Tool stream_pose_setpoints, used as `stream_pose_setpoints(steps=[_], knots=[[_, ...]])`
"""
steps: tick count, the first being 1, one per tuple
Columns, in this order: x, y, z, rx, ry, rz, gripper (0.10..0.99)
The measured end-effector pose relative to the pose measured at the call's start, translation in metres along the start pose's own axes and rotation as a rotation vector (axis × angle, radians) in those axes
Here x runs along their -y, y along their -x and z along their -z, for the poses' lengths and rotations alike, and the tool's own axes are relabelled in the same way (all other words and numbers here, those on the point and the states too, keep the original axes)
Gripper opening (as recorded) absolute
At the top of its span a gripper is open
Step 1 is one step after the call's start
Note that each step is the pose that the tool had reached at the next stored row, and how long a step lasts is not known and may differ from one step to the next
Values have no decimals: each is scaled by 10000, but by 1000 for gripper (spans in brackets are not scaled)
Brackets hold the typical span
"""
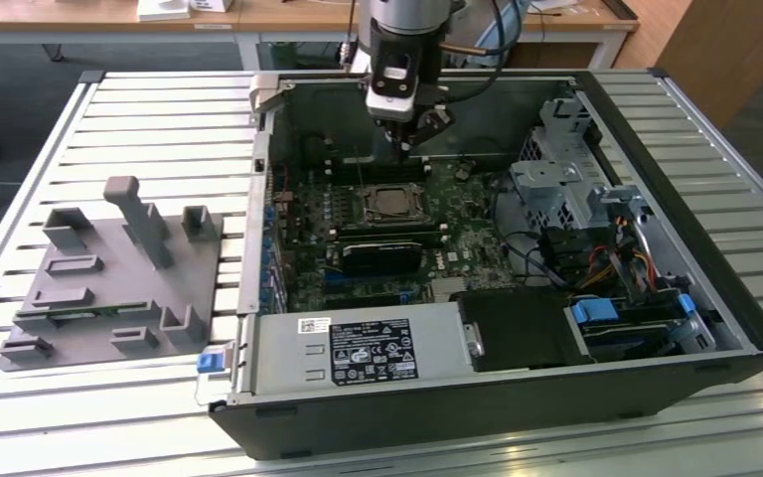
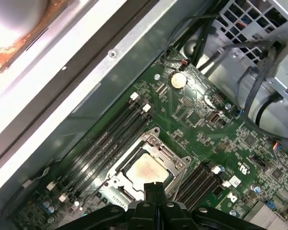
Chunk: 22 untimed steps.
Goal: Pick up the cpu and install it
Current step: 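Install the first cpu locking lever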
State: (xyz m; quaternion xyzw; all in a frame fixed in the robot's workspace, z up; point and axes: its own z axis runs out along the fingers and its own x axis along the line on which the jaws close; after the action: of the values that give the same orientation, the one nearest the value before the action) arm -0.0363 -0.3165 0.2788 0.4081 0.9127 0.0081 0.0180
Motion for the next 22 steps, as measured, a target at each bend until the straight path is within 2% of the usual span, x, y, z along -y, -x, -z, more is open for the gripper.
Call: stream_pose_setpoints(steps=[4, 22], knots=[[0, 0, -1, -8, 6, 253, 106], [0, 0, -2, -60, 53, 2031, 106]])
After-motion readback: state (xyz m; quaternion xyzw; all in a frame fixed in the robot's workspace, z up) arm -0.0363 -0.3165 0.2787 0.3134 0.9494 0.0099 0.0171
